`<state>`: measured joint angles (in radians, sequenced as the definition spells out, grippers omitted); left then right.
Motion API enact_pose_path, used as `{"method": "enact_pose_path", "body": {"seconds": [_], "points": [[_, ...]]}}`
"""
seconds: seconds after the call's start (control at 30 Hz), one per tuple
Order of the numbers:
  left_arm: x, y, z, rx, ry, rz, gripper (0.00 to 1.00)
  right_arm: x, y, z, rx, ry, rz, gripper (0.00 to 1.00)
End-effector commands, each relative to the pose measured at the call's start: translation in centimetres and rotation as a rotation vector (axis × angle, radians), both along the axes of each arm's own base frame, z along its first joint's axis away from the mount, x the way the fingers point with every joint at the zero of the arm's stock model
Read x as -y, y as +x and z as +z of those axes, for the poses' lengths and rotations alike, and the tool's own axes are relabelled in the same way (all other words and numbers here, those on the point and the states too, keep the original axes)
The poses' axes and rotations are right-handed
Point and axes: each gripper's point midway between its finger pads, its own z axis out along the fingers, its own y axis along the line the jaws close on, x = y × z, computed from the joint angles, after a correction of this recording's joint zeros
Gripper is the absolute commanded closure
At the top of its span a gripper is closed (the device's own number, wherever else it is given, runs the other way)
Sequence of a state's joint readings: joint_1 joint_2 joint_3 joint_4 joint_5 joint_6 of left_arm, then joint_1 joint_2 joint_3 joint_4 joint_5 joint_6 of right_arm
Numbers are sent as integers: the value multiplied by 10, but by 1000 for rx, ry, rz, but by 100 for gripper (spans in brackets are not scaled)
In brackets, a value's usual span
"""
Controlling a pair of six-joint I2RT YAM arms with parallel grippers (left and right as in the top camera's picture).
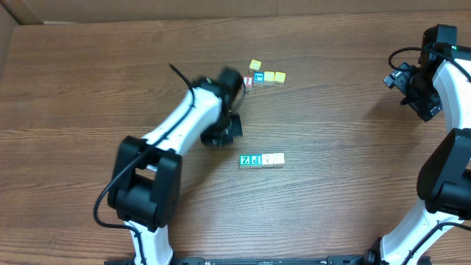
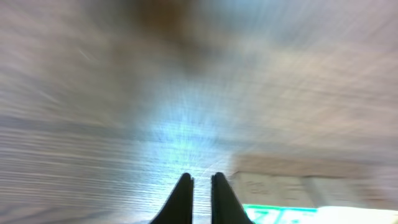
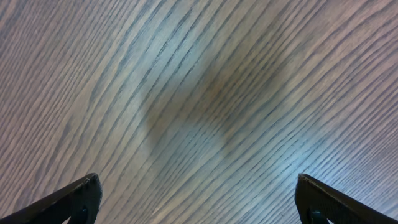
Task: Flip 5 blocks
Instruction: 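Lower the left gripper and grasp the yellow-edged S block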
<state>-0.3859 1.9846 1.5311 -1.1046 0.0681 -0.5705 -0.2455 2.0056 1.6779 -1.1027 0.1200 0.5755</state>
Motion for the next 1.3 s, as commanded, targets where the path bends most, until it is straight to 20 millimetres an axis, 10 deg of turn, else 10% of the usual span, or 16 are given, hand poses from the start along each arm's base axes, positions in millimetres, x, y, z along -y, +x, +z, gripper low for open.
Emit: {"method": "enact_pose_path", "body": {"seconds": [0.0,0.3,0.9,1.27], "points": [[-7,44,44,144,-16,-5,90,3,4,17,41,-21,2,0],[-19,86,51,314,127,-129,51,3,4,17,41,-21,2,0],[-3,97,-26,214,81,-53,59,3,4,17,41,-21,2,0],[3,95,-30,198,48,-58,65,3,4,17,41,-21,2,0]]}}
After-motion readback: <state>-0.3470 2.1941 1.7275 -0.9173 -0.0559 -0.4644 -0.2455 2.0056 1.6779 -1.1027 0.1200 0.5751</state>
